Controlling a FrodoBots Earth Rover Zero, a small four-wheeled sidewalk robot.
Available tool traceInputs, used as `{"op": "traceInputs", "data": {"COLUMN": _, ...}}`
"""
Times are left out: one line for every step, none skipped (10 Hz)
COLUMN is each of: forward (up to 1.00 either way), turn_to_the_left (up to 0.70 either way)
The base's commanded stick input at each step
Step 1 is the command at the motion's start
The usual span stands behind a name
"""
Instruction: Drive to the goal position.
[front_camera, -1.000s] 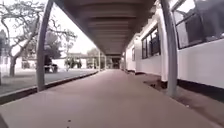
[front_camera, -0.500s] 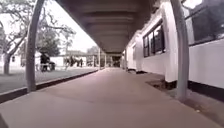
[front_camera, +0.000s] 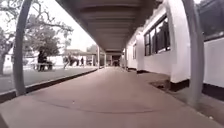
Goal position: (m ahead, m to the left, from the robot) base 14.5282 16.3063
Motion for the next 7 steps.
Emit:
{"op": "traceInputs", "data": {"forward": 0.70, "turn_to_the_left": 0.00}}
{"op": "traceInputs", "data": {"forward": 0.70, "turn_to_the_left": 0.00}}
{"op": "traceInputs", "data": {"forward": 0.70, "turn_to_the_left": 0.00}}
{"op": "traceInputs", "data": {"forward": 0.70, "turn_to_the_left": 0.00}}
{"op": "traceInputs", "data": {"forward": 0.70, "turn_to_the_left": 0.00}}
{"op": "traceInputs", "data": {"forward": 0.70, "turn_to_the_left": 0.00}}
{"op": "traceInputs", "data": {"forward": 0.70, "turn_to_the_left": 0.00}}
